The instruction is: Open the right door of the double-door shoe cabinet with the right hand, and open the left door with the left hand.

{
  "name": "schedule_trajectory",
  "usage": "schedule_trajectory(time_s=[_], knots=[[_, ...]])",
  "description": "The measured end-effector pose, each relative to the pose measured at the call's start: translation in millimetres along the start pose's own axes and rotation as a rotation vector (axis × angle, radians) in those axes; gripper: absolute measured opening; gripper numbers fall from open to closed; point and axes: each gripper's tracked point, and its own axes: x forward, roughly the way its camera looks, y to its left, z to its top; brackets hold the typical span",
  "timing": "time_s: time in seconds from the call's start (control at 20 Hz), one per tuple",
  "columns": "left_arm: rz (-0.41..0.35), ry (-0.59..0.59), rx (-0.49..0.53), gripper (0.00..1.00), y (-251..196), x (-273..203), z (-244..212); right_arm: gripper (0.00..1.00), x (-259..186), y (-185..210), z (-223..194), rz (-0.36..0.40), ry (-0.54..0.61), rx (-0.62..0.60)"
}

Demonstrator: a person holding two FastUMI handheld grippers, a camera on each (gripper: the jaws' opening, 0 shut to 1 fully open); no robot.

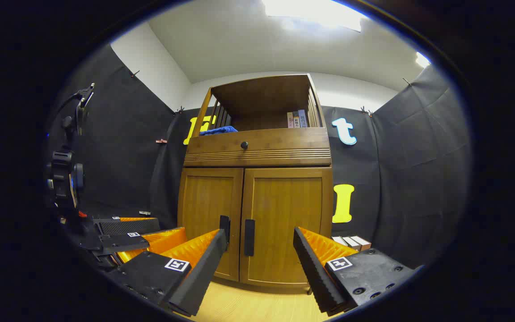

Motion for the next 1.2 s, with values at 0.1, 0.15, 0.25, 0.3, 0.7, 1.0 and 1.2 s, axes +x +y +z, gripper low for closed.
schedule_trajectory(time_s=[0.1, 0.15, 0.25, 0.3, 0.7, 1.0, 1.2], knots=[[0.01, 0.001, 0.001, 0.94, 5.3, -1.7, 0.1, 0.95, 0.8, 2.0, -0.5, 0.002, 0.006, -0.001], [0.011, 0.001, 0.001, 0.94, 5.9, -1.7, -1.2, 0.95, 2.3, 2.6, -2.5, 0.002, 0.011, -0.005], [0.007, 0.001, -0.002, 0.94, 5.1, -2.7, -1.9, 0.95, 2.9, 7.5, -5.7, 0.007, 0.02, -0.016], [0.006, 0.002, -0.002, 0.94, 5.8, -3.0, -1.4, 0.95, 2.9, 10.5, -6.8, 0.011, 0.024, -0.024], [0.021, 0.007, -0.01, 0.94, 23.8, -5.0, -6.4, 0.95, 6.3, 23.3, -14.5, 0.024, 0.041, -0.021], [0.024, 0.014, -0.015, 0.94, 31.6, -1.4, -9.8, 0.95, 12.2, 27.3, -20.2, 0.033, 0.052, -0.007], [0.013, 0.026, -0.014, 0.94, 30.9, 3.6, -15.6, 0.94, 17.2, 25.7, -25.2, 0.027, 0.062, -0.012]])
